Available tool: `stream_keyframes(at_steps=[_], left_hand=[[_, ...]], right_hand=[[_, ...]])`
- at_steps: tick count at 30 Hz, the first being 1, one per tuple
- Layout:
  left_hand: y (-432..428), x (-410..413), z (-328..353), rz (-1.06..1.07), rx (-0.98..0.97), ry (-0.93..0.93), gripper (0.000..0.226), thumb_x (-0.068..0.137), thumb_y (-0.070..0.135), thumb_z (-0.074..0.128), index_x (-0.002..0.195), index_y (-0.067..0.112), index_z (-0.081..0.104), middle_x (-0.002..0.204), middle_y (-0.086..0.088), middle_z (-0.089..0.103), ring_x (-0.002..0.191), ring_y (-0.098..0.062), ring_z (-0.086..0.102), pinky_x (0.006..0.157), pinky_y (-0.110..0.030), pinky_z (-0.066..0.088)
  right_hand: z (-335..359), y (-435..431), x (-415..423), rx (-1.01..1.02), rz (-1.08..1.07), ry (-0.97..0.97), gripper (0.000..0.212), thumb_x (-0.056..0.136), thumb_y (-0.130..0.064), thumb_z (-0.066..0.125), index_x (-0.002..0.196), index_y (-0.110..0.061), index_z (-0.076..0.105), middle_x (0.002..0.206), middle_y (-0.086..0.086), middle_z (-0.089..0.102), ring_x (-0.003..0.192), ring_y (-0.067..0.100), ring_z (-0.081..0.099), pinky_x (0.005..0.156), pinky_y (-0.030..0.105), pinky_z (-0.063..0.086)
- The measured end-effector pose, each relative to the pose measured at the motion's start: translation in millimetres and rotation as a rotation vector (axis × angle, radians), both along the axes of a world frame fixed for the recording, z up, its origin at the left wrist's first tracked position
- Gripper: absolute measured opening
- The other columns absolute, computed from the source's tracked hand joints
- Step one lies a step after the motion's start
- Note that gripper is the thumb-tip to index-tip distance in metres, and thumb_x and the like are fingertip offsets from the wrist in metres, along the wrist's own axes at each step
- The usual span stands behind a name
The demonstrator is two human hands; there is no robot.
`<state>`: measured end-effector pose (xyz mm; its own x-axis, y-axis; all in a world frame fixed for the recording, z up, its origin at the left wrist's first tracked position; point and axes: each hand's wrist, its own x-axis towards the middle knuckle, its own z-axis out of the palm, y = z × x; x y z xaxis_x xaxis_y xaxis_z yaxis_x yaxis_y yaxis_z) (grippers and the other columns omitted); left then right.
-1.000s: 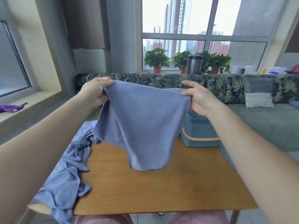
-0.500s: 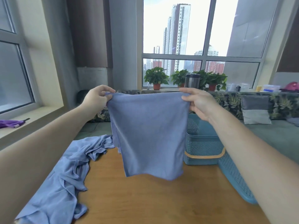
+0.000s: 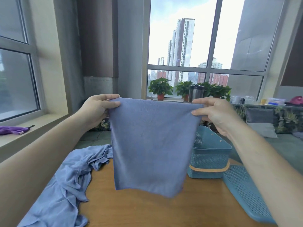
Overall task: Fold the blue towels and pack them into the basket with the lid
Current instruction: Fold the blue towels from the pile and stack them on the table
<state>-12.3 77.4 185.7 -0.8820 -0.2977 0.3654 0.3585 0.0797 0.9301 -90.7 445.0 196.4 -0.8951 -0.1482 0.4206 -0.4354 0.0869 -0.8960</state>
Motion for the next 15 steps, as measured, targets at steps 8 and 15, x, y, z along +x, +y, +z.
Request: stream_keyframes(at_steps=[8, 15], left_hand=[[-5, -46, -32, 0.44, -0.69, -0.158, 0.01, 0.088, 0.027, 0.075, 0.09, 0.019, 0.069, 0.079, 0.0, 0.064, 0.062, -0.015, 0.054, 0.059, -0.028, 0.044], [-23, -80, -30, 0.491, -0.656, -0.128, 0.008, 0.091, 0.024, 0.071, 0.088, 0.018, 0.065, 0.087, -0.005, 0.068, 0.064, -0.025, 0.065, 0.058, -0.031, 0.049]], right_hand=[[-27, -15, -45, 0.562, -0.213, 0.07, 0.011, 0.085, -0.017, 0.078, 0.08, -0.026, 0.073, 0.087, -0.001, 0.07, 0.081, 0.021, 0.064, 0.069, 0.031, 0.051], [-36, -32, -71, 0.461, -0.221, 0.138, 0.007, 0.094, -0.018, 0.065, 0.09, -0.022, 0.067, 0.091, -0.003, 0.067, 0.065, 0.016, 0.066, 0.056, 0.024, 0.048]])
